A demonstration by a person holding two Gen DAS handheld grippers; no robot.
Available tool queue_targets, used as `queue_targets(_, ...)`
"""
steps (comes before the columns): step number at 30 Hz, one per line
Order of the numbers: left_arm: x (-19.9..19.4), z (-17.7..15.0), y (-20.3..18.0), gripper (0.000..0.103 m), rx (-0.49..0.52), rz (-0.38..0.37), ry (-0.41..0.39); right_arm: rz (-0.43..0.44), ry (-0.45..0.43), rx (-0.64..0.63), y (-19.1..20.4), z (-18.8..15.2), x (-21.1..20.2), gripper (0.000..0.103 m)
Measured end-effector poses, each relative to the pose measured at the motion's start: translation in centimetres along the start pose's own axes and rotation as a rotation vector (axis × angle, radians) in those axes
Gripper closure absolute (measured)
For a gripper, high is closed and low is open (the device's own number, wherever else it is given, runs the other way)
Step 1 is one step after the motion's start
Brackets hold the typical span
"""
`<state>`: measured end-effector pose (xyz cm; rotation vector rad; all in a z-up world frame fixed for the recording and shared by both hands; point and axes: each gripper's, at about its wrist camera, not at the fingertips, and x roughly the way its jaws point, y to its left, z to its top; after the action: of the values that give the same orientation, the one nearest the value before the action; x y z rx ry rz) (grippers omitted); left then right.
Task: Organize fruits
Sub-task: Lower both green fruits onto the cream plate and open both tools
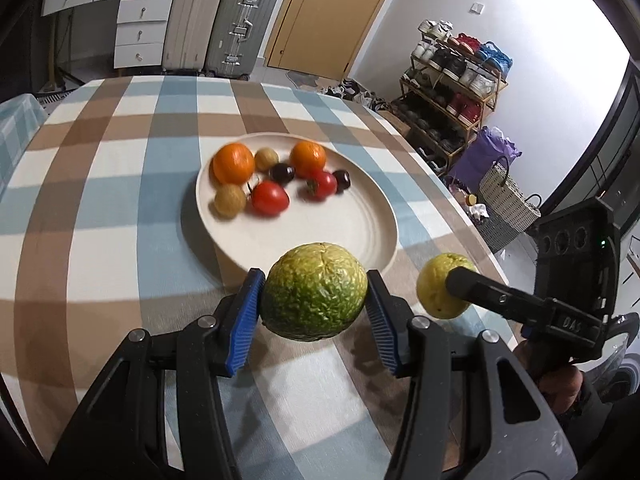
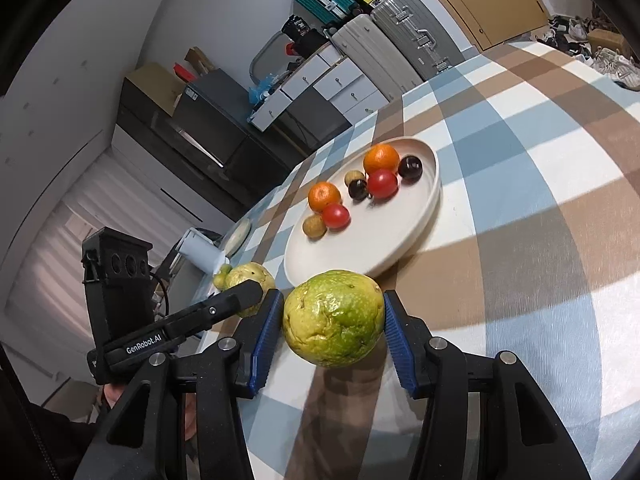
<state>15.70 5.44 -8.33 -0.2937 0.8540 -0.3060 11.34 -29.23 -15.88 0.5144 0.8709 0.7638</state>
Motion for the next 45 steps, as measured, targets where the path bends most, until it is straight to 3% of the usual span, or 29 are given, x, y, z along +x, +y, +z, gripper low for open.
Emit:
queue_targets(10, 2.3, 3.8, 1.4, 0.055, -0.016, 0.0, -0.005, -0.061, 0.043, -0.033, 1.6, 4.7, 2.9, 0.052)
queue_targets(17, 4.4, 4.8, 1.8, 0.055, 0.014, -0.006, 0.015, -0.095, 0.101, -0.01, 1.0, 7.1, 6.6, 0.052)
queue_targets(27, 6.7, 4.5, 2.6, 0.055, 0.038, -0.008, 0.039, -0.138, 0.175, 0.012, -0.2, 8.0, 10.7, 0.052)
queue_targets(36, 6.9, 4.7, 2.5, 0.055, 0.075, 0.009, 0.03, -0.158, 0.169, -0.002, 0.1, 8.1, 11.4, 0.05)
queue_targets(39, 6.4, 4.8, 2.2, 0.047, 0.084, 0.025, 0.014, -0.152, 0.15, -0.006, 0.4, 8.2, 10.8, 0.044)
queue_targets(41, 6.0, 4.9, 2.0, 0.034, 0.078, 0.039, 0.006, -0.157, 0.12, -0.021, 0.8, 8.3, 10.0, 0.023)
queue_targets(45, 4.7, 4.9, 1.7, 0.03, 0.07, 0.058, -0.016, -0.151, 0.079, -0.016, 1.1, 8.4, 8.3, 0.016)
